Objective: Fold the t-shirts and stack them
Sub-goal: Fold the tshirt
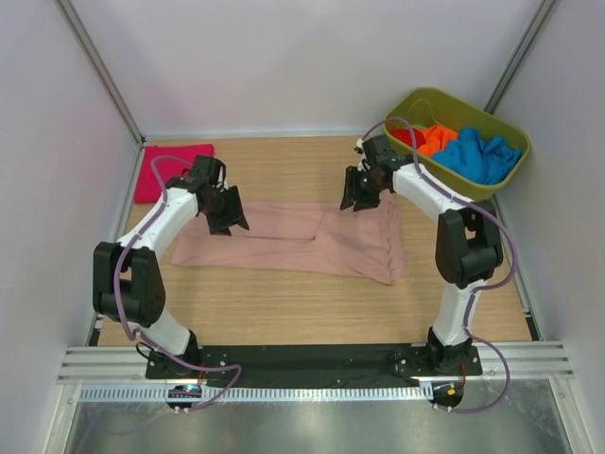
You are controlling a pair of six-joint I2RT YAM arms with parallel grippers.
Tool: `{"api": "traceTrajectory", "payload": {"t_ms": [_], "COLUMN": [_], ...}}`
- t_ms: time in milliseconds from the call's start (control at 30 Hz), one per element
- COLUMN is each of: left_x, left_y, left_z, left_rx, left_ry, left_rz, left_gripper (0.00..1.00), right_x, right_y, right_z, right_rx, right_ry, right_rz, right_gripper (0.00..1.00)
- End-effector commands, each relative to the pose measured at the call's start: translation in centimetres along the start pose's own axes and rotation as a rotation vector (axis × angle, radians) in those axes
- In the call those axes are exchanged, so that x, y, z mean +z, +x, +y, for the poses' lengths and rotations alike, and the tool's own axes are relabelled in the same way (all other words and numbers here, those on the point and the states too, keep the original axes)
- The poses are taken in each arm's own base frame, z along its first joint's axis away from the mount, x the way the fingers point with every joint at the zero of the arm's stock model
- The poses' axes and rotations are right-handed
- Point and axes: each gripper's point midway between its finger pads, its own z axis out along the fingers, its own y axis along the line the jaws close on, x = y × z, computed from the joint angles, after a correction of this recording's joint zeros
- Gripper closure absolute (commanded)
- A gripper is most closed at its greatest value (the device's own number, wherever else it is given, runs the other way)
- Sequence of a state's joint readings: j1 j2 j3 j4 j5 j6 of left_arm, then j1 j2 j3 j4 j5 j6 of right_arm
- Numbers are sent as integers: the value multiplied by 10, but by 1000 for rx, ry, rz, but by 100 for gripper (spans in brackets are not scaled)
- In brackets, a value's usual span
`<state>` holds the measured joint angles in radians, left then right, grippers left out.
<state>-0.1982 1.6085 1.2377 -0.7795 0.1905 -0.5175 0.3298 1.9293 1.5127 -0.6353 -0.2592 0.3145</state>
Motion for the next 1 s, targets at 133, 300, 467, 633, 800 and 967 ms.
{"api": "traceTrajectory", "payload": {"t_ms": [133, 300, 467, 633, 800, 967], "left_x": [-12, 0, 17, 22, 14, 4], "left_y": [-36, -37, -23, -14, -8, 0], "left_z": [5, 23, 55, 85, 110, 132], "left_rx": [-130, -233, -305, -363, -420, -478], "left_ry": [-67, -105, -201, -297, -365, -387], "left_rz": [-130, -107, -73, -81, -103, -129], "left_gripper": [44, 43, 43, 44, 44, 44], "right_x": [-52, -62, -85, -81, -67, -57], "right_y": [65, 108, 137, 161, 175, 180], "right_z": [-56, -62, -70, -76, -71, -77], "right_rx": [261, 316, 280, 288, 304, 292], "right_ry": [326, 332, 360, 346, 281, 280], "right_rz": [2, 38, 36, 60, 77, 58], "right_gripper": [60, 60, 55, 52, 52, 52]}}
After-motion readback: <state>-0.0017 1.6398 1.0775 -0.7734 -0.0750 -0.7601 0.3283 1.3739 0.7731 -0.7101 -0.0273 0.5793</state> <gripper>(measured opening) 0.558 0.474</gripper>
